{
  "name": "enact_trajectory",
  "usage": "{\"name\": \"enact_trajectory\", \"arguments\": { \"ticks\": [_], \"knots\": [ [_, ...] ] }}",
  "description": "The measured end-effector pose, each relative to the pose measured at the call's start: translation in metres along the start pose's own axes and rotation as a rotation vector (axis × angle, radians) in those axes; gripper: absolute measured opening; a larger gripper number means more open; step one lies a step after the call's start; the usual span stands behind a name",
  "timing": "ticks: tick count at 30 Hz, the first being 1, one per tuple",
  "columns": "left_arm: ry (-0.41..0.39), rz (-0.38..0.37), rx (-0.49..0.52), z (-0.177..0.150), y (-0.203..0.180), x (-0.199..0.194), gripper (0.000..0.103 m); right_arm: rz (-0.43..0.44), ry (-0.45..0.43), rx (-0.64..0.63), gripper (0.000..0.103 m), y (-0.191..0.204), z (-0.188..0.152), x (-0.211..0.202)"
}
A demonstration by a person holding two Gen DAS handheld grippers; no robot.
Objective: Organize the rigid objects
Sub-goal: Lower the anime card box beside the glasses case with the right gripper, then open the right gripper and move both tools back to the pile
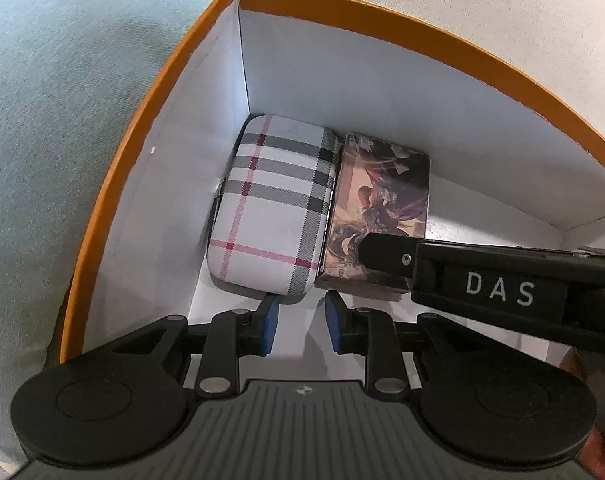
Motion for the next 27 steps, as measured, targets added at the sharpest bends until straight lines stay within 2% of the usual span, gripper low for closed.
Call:
{"name": "enact_trajectory", "arguments": {
  "ticks": [8,12,13,15,16,18,20,22,24,27],
  "knots": [
    [-0.023,0.003,0.035,-0.009,0.004,-0.024,0.036,0.003,-0.011,-0.015,0.04,0.004,0.003,-0.018],
    [-0.091,-0.01,0.092,-0.019,-0.008,-0.053,0.036,-0.012,-0.08,-0.048,0.041,0.001,-0.005,-0.053],
    [-0.116,-0.023,0.108,-0.018,-0.049,-0.055,0.036,-0.017,-0.102,-0.051,0.042,-0.002,-0.008,-0.063],
    [-0.165,-0.068,0.149,-0.023,-0.065,-0.07,0.036,-0.026,-0.143,-0.044,0.043,-0.01,-0.013,-0.084],
    [-0.185,-0.086,0.164,-0.025,-0.09,-0.071,0.036,-0.039,-0.173,-0.032,0.043,-0.016,-0.017,-0.098],
    [-0.232,-0.144,0.208,-0.028,-0.11,-0.087,0.036,-0.054,-0.238,-0.02,0.043,-0.028,-0.025,-0.123],
    [-0.26,-0.181,0.261,-0.025,-0.153,-0.084,0.036,-0.075,-0.306,-0.007,0.045,-0.041,-0.034,-0.147],
    [-0.286,-0.213,0.327,-0.031,-0.174,-0.088,0.036,-0.105,-0.367,0.0,0.046,-0.053,-0.042,-0.167],
    [-0.294,-0.248,0.379,-0.039,-0.193,-0.1,0.036,-0.175,-0.419,0.015,0.046,-0.073,-0.052,-0.187],
    [-0.306,-0.269,0.432,-0.057,-0.225,-0.114,0.036,-0.233,-0.446,0.049,0.046,-0.102,-0.066,-0.205]
  ]
}}
Point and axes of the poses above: each gripper's, at about its wrist camera, not at the fingertips, and x roughly the way its jaws point, y to its left, z to its top, the point moved 4 cm from there along x, roughly the way its jaws point, and after that the axes turned 11 degrees about -z, right-handed, at the moved point
